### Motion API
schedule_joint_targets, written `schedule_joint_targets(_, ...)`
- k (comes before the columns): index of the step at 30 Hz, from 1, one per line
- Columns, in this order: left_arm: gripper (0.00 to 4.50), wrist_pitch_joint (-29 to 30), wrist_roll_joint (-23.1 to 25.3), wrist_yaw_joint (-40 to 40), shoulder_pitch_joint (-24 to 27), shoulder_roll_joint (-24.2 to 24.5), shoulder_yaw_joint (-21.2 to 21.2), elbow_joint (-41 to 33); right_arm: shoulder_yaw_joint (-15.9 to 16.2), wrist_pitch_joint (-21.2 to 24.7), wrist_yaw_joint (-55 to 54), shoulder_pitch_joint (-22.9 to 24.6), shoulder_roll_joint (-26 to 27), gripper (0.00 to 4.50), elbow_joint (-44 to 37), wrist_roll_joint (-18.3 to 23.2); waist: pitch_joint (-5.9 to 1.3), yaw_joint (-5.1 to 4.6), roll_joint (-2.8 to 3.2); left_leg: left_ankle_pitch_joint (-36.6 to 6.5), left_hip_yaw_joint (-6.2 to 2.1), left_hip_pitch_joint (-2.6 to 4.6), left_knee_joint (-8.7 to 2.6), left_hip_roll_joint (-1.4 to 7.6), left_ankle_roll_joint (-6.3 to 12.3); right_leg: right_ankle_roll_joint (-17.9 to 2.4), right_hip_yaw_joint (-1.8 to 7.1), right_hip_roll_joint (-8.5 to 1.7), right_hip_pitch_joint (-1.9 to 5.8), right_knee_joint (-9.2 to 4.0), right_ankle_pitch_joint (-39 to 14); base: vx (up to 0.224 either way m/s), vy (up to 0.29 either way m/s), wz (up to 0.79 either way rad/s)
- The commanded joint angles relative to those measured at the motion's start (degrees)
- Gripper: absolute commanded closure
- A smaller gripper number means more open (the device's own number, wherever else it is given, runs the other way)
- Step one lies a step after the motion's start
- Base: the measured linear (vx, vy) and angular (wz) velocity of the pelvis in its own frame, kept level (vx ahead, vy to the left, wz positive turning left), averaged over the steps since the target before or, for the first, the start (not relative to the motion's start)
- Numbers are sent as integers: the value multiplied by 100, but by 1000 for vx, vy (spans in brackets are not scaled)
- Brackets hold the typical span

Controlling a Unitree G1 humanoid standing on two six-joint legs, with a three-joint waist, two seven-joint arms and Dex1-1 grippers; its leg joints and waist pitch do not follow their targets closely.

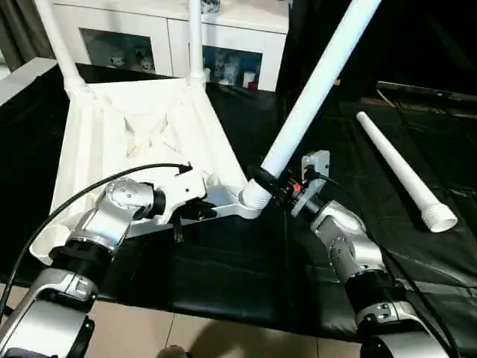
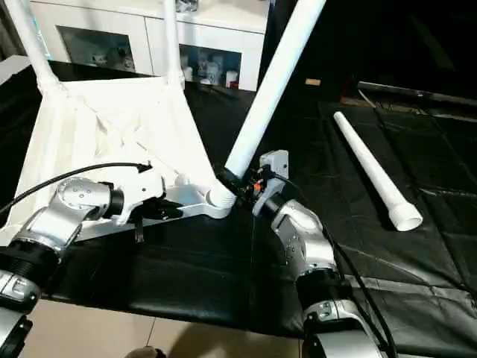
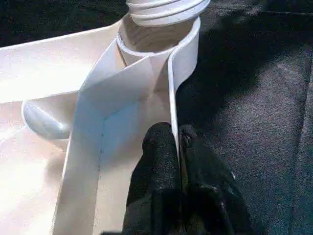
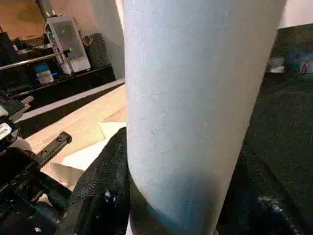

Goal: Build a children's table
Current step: Insert table leg to table base

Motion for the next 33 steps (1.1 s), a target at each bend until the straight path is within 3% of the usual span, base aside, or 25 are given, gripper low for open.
schedule_joint_targets(1,450,-77,47,-74,-76,-22,-119,-149,-82,-23,-1,-80,52,261,139,29,-399,-17,61,-1217,76,200,-323,-18,21,-1275,74,-213,223,-328,171,0,0,0)
schedule_joint_targets(8,450,-98,54,-71,-100,-37,-108,-106,-123,-387,-149,-363,271,261,649,-13,-411,-30,108,-1248,71,211,-325,-14,-36,-1341,70,-212,217,-315,266,0,0,0)
schedule_joint_targets(10,450,-110,70,-68,-120,-38,-116,-80,-116,-481,-179,-386,296,261,746,-65,-408,-34,72,-1239,75,207,-326,-15,-32,-1345,67,-202,227,-315,307,0,0,0)
schedule_joint_targets(13,450,-117,88,-52,-138,-38,-121,-62,-78,-529,-158,-344,293,261,759,-149,-409,-27,71,-1184,77,203,-318,-19,11,-1339,68,-206,232,-309,346,0,0,0)
schedule_joint_targets(17,450,-138,98,-6,-159,-4,-82,3,116,-652,22,-86,156,261,662,-406,-404,-26,95,-1238,73,204,-323,-17,4,-1308,68,-206,232,-320,236,0,0,0)
schedule_joint_targets(23,450,-130,140,39,-183,31,-71,81,235,-663,274,268,-75,261,386,-453,-406,-15,82,-1241,72,204,-315,-23,48,-1302,67,-196,242,-323,329,0,0,0)
schedule_joint_targets(28,450,-139,187,103,-250,22,-72,180,303,-542,488,487,-249,261,90,-467,-387,-13,85,-1461,63,211,-336,-17,4,-1277,69,-199,237,-360,23,0,0,0)
schedule_joint_targets(29,450,-148,206,129,-291,21,-74,239,377,-475,621,575,-356,261,-52,-507,-381,-18,140,-1572,52,214,-344,-19,-42,-1273,72,-207,227,-371,-129,0,0,0)
schedule_joint_targets(31,450,-154,224,159,-325,24,-73,295,455,-415,742,655,-458,261,-193,-542,-376,-27,97,-1663,55,217,-349,-23,-77,-1248,73,-195,235,-396,-242,0,0,0)
schedule_joint_targets(32,450,-155,234,168,-338,33,-74,323,507,-368,826,700,-521,261,-281,-557,-377,-26,141,-1730,51,218,-351,-21,-95,-1238,77,-198,225,-407,-262,0,0,0)
schedule_joint_targets(33,450,-156,239,165,-340,41,-76,328,531,-334,868,722,-554,261,-327,-560,-377,-23,128,-1788,45,218,-352,-23,-102,-1244,73,-199,227,-406,-322,0,0,0)
